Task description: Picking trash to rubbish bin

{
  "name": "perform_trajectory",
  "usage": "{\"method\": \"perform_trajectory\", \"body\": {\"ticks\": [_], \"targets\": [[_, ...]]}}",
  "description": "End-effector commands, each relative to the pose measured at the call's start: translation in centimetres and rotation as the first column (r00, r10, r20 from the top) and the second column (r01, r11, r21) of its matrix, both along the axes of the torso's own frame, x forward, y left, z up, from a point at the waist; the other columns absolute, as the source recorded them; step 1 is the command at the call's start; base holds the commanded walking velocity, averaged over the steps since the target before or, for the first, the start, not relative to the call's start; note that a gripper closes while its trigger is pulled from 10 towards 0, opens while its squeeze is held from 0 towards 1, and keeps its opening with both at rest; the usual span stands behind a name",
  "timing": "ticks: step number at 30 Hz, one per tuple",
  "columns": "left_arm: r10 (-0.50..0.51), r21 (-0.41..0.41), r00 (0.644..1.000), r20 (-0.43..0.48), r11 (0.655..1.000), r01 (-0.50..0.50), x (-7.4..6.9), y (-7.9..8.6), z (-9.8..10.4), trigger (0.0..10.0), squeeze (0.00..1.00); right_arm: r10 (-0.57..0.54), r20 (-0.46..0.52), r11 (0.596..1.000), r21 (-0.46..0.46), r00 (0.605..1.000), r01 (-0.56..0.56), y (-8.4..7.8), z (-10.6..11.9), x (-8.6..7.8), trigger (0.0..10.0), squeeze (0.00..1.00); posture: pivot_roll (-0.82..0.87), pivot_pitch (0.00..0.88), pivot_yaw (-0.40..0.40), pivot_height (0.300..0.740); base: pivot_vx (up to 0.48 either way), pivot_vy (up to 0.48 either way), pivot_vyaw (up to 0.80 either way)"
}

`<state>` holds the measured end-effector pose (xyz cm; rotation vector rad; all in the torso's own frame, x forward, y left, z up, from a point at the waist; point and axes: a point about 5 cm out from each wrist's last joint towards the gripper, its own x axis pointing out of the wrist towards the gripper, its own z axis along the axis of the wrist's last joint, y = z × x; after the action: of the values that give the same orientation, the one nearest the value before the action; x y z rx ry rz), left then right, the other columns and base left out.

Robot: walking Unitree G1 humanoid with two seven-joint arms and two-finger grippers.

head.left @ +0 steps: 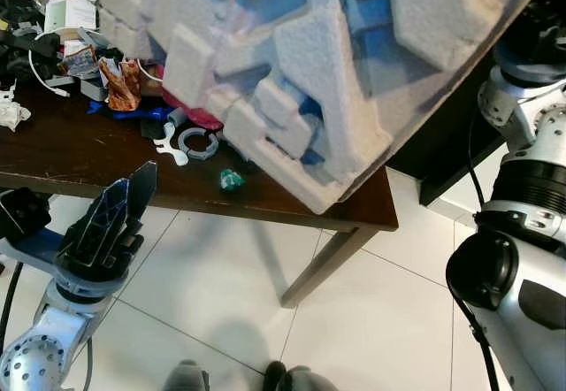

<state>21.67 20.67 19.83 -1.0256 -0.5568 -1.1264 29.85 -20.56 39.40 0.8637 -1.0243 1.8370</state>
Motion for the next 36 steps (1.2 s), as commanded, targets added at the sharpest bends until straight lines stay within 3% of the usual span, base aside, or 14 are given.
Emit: {"method": "perform_trajectory", "body": {"ticks": [1,15,20,36], "targets": [[0.004,0.047,1.000,0.008,0.999,-0.004,-0.3,0.1,0.1,10.0,0.00,0.018,0.070,1.000,0.019,0.997,-0.020,-0.4,0.6,-1.1,0.0,0.00,0.25,0.139,-0.142,0.740,0.000,0.000,0.00],[0.021,0.069,0.999,0.041,0.997,-0.023,-0.6,0.6,0.5,10.0,0.00,0.118,0.098,0.993,-0.035,0.988,-0.115,0.2,0.9,-2.4,0.0,0.00,0.24,0.141,-0.141,0.740,0.000,0.000,0.00],[-0.010,0.066,0.998,0.062,0.998,0.006,-0.5,0.1,0.9,10.0,0.00,0.178,0.065,0.983,-0.060,0.982,-0.175,1.3,0.4,-2.5,0.0,0.00,0.24,0.142,-0.142,0.740,0.000,0.000,0.00],[-0.034,0.065,0.995,0.089,0.997,0.029,-0.6,-0.5,1.2,10.0,0.00,0.241,0.046,0.969,-0.058,0.969,-0.239,2.6,-0.3,-2.6,0.0,0.00,0.24,0.132,-0.140,0.740,0.000,0.000,0.00]]}}
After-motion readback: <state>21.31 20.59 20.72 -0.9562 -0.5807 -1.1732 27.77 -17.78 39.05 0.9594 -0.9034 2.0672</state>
